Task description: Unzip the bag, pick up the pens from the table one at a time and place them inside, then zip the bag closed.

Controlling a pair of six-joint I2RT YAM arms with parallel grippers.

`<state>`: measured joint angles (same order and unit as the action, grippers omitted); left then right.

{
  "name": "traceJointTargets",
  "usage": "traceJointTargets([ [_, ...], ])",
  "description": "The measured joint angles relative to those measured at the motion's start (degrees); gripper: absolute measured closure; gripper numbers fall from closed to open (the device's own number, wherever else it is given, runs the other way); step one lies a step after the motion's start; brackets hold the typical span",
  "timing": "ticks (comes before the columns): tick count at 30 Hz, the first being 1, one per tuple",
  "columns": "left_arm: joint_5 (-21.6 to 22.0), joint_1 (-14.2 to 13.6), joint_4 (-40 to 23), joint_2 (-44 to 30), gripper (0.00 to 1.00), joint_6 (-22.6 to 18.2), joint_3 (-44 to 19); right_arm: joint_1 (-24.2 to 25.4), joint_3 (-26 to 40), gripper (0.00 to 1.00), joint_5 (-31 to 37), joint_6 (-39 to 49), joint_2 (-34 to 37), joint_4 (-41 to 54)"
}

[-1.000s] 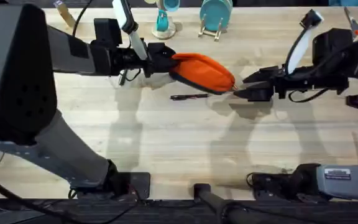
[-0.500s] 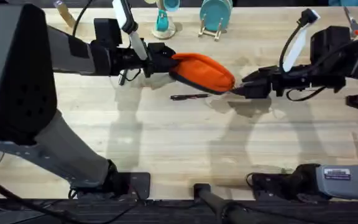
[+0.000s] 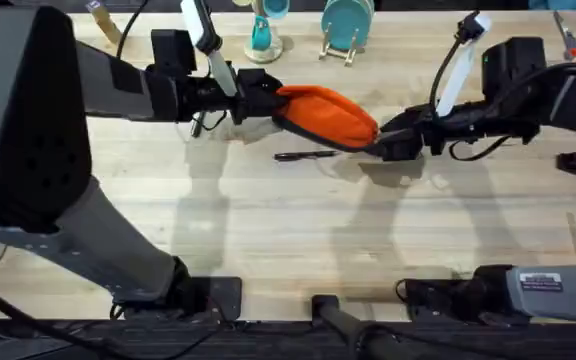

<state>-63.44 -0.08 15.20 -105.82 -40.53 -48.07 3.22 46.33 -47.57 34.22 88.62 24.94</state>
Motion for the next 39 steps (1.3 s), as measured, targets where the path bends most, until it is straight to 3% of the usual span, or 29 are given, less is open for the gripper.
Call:
traceJointTargets([
  [13, 0.0, 0.0, 0.0, 0.0, 0.958, 0.0, 0.0, -0.6, 0.0, 0.194, 0.1, -2.4, 0.0, -1.4],
  [26, 0.0, 0.0, 0.0, 0.0, 0.958, 0.0, 0.0, -0.9, 0.0, 0.47, 1.4, -4.1, 0.0, -1.3],
  [36, 0.0, 0.0, 0.0, 0.0, 0.958, 0.0, 0.0, -0.9, 0.0, 0.609, 2.8, -6.2, 0.0, -4.0],
  [39, 0.0, 0.0, 0.0, 0.0, 0.958, 0.0, 0.0, -0.9, 0.0, 0.61, 2.9, -7.1, 0.5, -4.4],
])
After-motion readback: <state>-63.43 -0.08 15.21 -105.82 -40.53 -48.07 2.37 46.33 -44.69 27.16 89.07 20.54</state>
